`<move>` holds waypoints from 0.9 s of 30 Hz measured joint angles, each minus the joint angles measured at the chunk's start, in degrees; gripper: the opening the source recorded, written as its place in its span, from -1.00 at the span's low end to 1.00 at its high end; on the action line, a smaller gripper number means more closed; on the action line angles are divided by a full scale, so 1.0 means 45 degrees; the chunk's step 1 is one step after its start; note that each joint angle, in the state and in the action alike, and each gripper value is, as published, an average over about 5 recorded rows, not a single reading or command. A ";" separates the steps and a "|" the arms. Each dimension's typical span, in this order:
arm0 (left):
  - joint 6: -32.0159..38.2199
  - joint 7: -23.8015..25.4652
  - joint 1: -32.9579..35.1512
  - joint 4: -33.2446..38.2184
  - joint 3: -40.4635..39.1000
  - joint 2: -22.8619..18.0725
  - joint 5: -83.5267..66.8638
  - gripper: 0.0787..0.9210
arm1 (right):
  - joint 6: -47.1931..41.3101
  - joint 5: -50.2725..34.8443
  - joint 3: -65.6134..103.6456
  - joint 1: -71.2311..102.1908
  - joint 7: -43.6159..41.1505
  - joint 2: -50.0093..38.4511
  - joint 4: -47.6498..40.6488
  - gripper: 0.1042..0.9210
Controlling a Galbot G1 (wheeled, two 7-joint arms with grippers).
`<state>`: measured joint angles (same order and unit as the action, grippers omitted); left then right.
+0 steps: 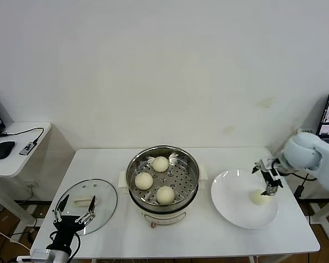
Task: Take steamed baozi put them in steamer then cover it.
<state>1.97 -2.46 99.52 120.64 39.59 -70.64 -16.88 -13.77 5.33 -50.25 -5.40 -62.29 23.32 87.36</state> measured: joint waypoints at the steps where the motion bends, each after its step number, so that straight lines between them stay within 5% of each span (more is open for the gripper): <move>1: -0.0002 0.0000 0.0016 0.0007 0.0021 -0.0009 0.0004 0.77 | 0.0080 0.0126 0.0324 0.0359 -0.0003 0.0030 -0.0181 0.76; 27: -0.0005 0.0025 0.0044 0.0030 0.0320 -0.0196 0.0025 0.77 | 0.0737 0.2079 0.3812 0.4401 0.0683 0.1748 -0.3127 0.63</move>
<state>1.94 -2.35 99.71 120.77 41.03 -71.52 -16.77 -10.45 14.68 -33.10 14.40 -59.22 31.19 73.29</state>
